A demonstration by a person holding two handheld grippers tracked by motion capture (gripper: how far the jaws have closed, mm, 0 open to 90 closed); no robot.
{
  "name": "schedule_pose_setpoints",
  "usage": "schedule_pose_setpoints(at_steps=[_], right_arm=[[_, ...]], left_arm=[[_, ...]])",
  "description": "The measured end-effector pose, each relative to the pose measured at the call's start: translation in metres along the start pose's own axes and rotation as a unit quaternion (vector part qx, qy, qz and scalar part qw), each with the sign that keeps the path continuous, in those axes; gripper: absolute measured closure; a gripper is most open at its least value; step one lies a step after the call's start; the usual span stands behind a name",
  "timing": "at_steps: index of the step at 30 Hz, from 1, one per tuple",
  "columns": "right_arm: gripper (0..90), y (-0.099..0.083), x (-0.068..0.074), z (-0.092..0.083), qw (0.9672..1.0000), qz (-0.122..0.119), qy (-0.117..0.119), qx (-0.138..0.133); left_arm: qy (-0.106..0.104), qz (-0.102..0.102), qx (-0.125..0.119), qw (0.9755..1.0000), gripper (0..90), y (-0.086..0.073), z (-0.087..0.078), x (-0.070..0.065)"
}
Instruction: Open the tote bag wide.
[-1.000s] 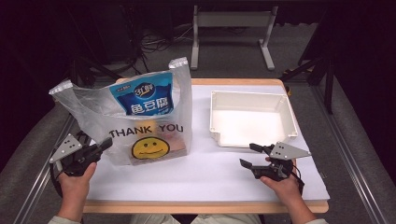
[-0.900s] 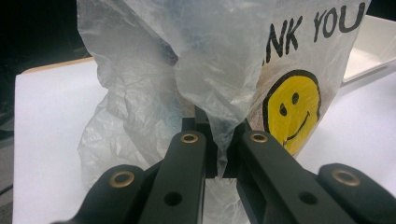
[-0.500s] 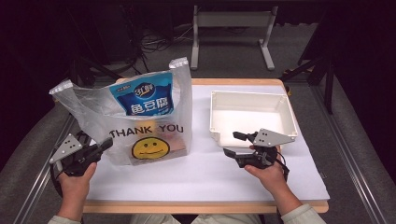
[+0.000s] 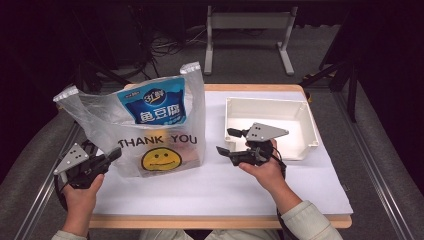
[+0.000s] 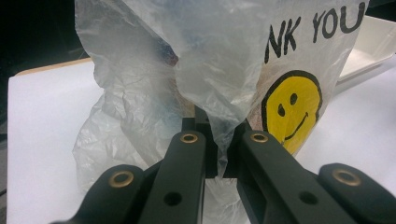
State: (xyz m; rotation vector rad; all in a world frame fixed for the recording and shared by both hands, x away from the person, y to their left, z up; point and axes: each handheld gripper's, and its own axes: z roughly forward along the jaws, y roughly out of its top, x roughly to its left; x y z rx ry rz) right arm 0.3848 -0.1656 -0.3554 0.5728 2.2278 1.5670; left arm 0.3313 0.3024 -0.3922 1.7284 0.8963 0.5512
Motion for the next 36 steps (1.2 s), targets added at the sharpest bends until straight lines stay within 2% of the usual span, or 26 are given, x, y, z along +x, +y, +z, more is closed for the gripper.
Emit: schedule_pose_setpoints(at_steps=[5, 14, 19, 26, 29, 36], right_arm=[[30.9, 0.009, 0.001, 0.018, 1.0, -0.005, 0.007, 0.001], [33.6, 0.018, 0.003, 0.04, 0.9998, -0.006, 0.017, 0.003], [38.5, 0.021, 0.002, 0.051, 0.9994, 0.005, 0.034, 0.004], [41.3, 0.021, 0.001, 0.062, 0.9993, 0.008, 0.036, 0.01], [47.4, 0.021, 0.0, 0.067, 0.9992, 0.007, 0.036, 0.016], [71.7, 0.02, -0.004, 0.071, 0.9992, 0.01, 0.032, 0.024]], left_arm=[[-0.001, 0.0, 0.0, 1.0, 89.7, 0.0, 0.0, 0.0], [-0.001, 0.0, -0.001, 1.0, 89.6, 0.0, 0.0, 0.0], [-0.002, -0.001, -0.003, 1.0, 89.6, -0.001, 0.0, 0.0], [-0.003, -0.001, -0.003, 1.0, 89.6, -0.001, 0.0, 0.001], [-0.002, -0.001, -0.003, 1.0, 89.5, 0.0, 0.0, 0.001], [0.012, -0.007, -0.009, 0.9999, 84.0, -0.001, -0.002, 0.003]])
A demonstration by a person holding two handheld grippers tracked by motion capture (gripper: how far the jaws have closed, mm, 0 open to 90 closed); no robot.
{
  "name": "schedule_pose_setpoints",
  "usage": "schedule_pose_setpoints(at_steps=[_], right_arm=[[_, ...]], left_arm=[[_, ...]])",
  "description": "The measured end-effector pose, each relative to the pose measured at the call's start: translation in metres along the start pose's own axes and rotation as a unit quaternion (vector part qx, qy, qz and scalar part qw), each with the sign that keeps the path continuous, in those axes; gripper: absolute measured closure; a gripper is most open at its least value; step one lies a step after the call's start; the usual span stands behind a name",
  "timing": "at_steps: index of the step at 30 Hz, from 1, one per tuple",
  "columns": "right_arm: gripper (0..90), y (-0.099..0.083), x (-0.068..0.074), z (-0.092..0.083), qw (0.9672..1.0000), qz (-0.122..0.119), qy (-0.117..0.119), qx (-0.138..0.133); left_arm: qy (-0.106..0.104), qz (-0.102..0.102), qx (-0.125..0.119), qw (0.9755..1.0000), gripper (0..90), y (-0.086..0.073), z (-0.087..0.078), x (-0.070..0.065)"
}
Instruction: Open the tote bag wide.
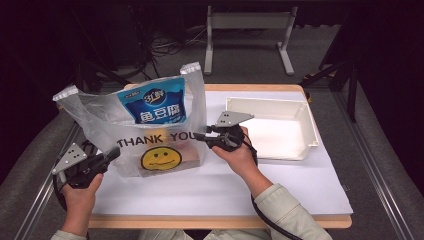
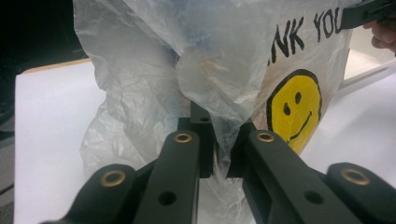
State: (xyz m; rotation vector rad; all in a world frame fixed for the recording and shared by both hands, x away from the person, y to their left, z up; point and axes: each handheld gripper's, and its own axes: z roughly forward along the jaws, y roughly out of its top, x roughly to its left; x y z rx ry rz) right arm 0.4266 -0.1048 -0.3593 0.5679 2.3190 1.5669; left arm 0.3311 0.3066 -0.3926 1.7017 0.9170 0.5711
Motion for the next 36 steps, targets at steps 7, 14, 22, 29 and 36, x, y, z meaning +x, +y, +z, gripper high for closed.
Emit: schedule_pose_setpoints(at_steps=[7, 14, 22, 29, 36], right_arm=[[80.5, -0.002, -0.003, -0.001, 0.9999, 0.007, -0.01, -0.002], [88.0, -0.005, -0.006, -0.005, 0.9997, 0.014, -0.019, -0.006], [89.8, -0.012, -0.007, -0.004, 0.9994, 0.022, -0.027, 0.001], [89.8, -0.022, -0.009, 0.001, 0.9991, 0.025, -0.032, 0.016], [89.8, -0.035, -0.013, 0.008, 0.9979, 0.04, -0.037, 0.035]], left_arm=[[0.019, 0.01, -0.012, 0.9997, 74.3, 0.002, -0.008, -0.001], [0.044, 0.013, -0.03, 0.9985, 71.6, 0.003, -0.022, 0.001], [0.039, 0.01, -0.019, 0.999, 81.7, 0.001, -0.019, 0.004], [0.031, -0.004, 0.012, 0.9994, 89.3, -0.005, -0.005, 0.011], [0.027, -0.012, 0.047, 0.9984, 89.7, -0.009, 0.009, 0.015]])
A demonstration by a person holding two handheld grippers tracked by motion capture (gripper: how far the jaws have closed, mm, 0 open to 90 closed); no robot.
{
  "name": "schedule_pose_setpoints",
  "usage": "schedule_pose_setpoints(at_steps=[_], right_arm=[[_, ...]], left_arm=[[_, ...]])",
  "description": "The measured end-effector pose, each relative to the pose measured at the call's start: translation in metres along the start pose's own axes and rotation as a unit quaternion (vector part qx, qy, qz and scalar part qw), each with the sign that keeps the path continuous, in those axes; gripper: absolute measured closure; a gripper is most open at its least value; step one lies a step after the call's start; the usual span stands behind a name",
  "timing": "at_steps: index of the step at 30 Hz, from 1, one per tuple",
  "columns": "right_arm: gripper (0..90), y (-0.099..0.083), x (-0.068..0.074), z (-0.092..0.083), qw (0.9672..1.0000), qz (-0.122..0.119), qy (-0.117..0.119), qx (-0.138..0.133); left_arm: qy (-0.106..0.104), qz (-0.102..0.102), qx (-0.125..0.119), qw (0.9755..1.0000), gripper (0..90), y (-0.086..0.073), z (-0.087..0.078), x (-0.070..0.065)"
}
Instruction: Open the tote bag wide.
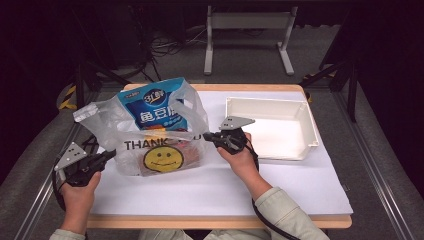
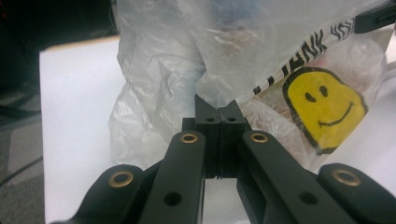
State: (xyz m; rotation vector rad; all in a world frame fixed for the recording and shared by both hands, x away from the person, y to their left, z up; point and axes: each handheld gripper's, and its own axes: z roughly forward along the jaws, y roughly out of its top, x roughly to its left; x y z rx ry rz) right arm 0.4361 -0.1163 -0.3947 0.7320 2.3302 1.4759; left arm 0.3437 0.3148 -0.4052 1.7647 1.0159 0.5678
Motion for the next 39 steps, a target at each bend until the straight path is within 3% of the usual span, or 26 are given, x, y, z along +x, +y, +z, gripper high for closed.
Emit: schedule_pose_setpoints(at_steps=[11, 18, 27, 30, 33, 39], right_arm=[[89.8, -0.02, 0.002, 0.009, 0.9995, 0.008, 0.007, 0.03], [89.8, -0.03, 0.004, 0.009, 0.9989, 0.013, 0.015, 0.042], [89.8, -0.04, 0.01, 0.008, 0.998, -0.002, 0.018, 0.061], [89.8, -0.041, 0.01, 0.006, 0.998, -0.003, 0.02, 0.06], [89.8, -0.041, 0.011, 0.005, 0.998, -0.003, 0.02, 0.059], [89.8, -0.041, 0.01, 0.003, 0.998, -0.001, 0.02, 0.059]], left_arm=[[-0.006, -0.012, 0.053, 0.9985, 89.9, -0.006, 0.013, 0.004], [-0.007, -0.012, 0.087, 0.9961, 89.9, -0.01, 0.019, 0.003], [-0.036, -0.017, 0.129, 0.9909, 89.9, -0.013, 0.026, 0.0], [-0.04, -0.017, 0.126, 0.9911, 89.9, -0.013, 0.025, 0.001], [-0.033, -0.016, 0.111, 0.9932, 87.4, -0.012, 0.02, 0.001], [-0.012, -0.012, 0.033, 0.9993, 64.6, -0.004, -0.001, -0.003]])
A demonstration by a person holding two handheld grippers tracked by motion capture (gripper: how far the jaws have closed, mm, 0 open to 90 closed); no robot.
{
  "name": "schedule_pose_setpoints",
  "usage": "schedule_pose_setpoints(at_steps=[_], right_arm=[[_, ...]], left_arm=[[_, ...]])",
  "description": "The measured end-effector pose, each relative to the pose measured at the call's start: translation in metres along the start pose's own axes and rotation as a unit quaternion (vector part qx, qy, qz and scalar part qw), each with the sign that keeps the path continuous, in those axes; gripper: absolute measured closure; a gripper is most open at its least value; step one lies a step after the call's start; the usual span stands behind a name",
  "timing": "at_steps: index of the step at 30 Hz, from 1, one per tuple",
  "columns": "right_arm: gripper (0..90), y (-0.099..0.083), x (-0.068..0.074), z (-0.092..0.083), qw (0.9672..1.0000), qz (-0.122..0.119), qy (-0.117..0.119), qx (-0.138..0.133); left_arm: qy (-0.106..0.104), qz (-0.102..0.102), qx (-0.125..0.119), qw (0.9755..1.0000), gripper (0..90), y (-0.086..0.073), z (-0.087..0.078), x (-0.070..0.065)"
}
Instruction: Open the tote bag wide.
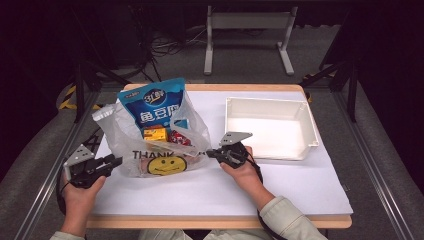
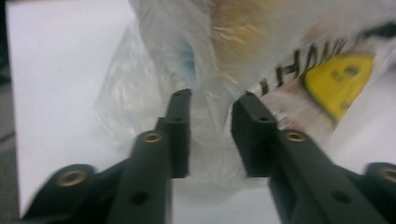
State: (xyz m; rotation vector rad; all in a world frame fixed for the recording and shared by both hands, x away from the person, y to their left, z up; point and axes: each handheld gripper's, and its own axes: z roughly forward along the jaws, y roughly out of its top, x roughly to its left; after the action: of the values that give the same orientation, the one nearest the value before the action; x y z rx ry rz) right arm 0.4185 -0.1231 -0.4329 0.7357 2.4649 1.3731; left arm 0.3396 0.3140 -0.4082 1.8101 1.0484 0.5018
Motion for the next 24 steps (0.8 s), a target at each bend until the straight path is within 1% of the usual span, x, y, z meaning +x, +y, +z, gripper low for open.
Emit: schedule_pose_setpoints(at_steps=[2, 3, 4, 5, 6, 8, 9, 11, 12, 13, 15, 16, 18, 19, 20, 22, 23, 24], right_arm=[[89.8, 0.0, 0.0, 0.0, 1.0, 0.0, 0.001, 0.0], [89.8, 0.0, 0.0, -0.001, 1.0, 0.0, 0.001, 0.0], [89.8, 0.0, 0.0, -0.001, 1.0, 0.0, 0.0, 0.0], [89.8, 0.0, 0.0, -0.001, 1.0, 0.0, 0.0, 0.0], [89.8, 0.0, 0.0, -0.001, 1.0, 0.0, 0.001, 0.0], [89.8, 0.0, -0.001, -0.001, 1.0, 0.001, 0.001, 0.0], [89.8, 0.0, -0.001, 0.0, 1.0, 0.002, 0.001, 0.0], [89.8, 0.0, -0.001, 0.0, 1.0, 0.002, 0.001, 0.0], [89.8, 0.0, 0.0, -0.001, 1.0, 0.003, 0.001, 0.0], [89.8, 0.0, 0.0, -0.001, 1.0, 0.003, 0.001, -0.001], [89.8, 0.0, 0.0, -0.001, 1.0, 0.003, 0.0, -0.001], [89.8, 0.0, 0.0, -0.001, 1.0, 0.003, 0.001, -0.002], [89.8, 0.001, 0.0, -0.002, 1.0, 0.003, 0.001, -0.003], [89.8, 0.001, 0.0, -0.002, 1.0, 0.003, 0.001, -0.003], [89.8, 0.001, 0.0, -0.002, 1.0, 0.002, 0.0, -0.003], [89.8, 0.001, 0.0, -0.002, 1.0, 0.002, 0.0, -0.003], [89.8, 0.001, 0.0, -0.002, 1.0, 0.002, 0.001, -0.003], [89.8, 0.001, 0.001, -0.002, 1.0, 0.001, 0.001, -0.003]], left_arm=[[0.021, 0.01, -0.035, 0.9991, 56.6, 0.008, -0.011, -0.006], [0.021, 0.018, -0.051, 0.9984, 55.8, 0.013, -0.017, -0.009], [0.021, 0.018, -0.051, 0.9984, 54.3, 0.013, -0.017, -0.009], [0.021, 0.022, -0.061, 0.9977, 54.3, 0.017, -0.021, -0.013], [0.022, 0.03, -0.074, 0.9965, 52.9, 0.022, -0.026, -0.018], [0.027, 0.049, -0.091, 0.9943, 50.2, 0.03, -0.032, -0.029], [0.03, 0.056, -0.094, 0.9936, 48.9, 0.034, -0.034, -0.032], [0.041, 0.059, -0.1, 0.9924, 46.4, 0.039, -0.035, -0.037], [0.041, 0.059, -0.1, 0.9924, 44.8, 0.039, -0.035, -0.037], [0.051, 0.061, -0.1, 0.9918, 42.8, 0.044, -0.034, -0.038], [0.053, 0.06, -0.101, 0.9916, 40.7, 0.047, -0.033, -0.038], [0.054, 0.056, -0.104, 0.9915, 40.7, 0.051, -0.032, -0.037], [0.055, 0.055, -0.104, 0.9916, 38.1, 0.053, -0.032, -0.037], [0.059, 0.053, -0.102, 0.9916, 38.1, 0.056, -0.028, -0.035], [0.059, 0.05, -0.102, 0.9918, 38.1, 0.056, -0.026, -0.033], [0.057, 0.044, -0.096, 0.9927, 38.8, 0.056, -0.021, -0.031], [0.054, 0.04, -0.092, 0.9935, 39.9, 0.054, -0.018, -0.029], [0.05, 0.04, -0.087, 0.9941, 44.3, 0.052, -0.016, -0.029]])
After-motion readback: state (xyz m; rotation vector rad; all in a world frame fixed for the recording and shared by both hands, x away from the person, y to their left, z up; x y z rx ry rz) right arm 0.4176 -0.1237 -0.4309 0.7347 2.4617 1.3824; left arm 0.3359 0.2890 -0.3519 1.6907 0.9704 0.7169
